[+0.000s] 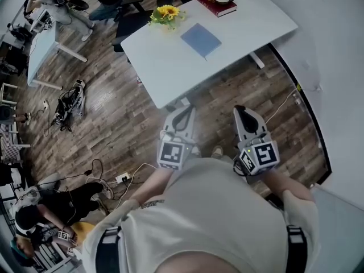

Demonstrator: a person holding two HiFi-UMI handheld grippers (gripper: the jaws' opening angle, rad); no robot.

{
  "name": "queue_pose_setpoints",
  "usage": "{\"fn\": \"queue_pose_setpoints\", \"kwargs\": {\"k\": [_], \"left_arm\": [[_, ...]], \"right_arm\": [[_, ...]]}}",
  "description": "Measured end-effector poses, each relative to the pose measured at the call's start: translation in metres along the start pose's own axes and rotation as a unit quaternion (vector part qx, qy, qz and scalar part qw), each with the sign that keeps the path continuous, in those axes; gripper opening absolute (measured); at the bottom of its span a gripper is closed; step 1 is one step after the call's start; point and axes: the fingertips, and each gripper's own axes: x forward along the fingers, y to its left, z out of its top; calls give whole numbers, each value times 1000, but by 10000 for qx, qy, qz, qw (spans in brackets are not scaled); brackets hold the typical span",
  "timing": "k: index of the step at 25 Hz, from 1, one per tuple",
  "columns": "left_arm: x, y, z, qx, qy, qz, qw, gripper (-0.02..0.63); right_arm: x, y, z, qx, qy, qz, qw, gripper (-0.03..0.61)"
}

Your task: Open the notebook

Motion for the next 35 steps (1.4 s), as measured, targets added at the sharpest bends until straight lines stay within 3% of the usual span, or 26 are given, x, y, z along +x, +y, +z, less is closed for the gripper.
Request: {"fn": "queue_pose_setpoints", "kwargs": {"k": [8,17,35], "left_arm": [[13,-8,7,96,-35,262,9996,12],[25,-13,6,-57,-27,573,9983,12],[105,41,-3,-283,82,294,9991,12]], "right_arm": [[-3,-26,12,-39,-184,151,9997,3],[4,-55,27,-114,-367,255,9989,3],[102,-74,25,-188,-210,88,9996,3]]}}
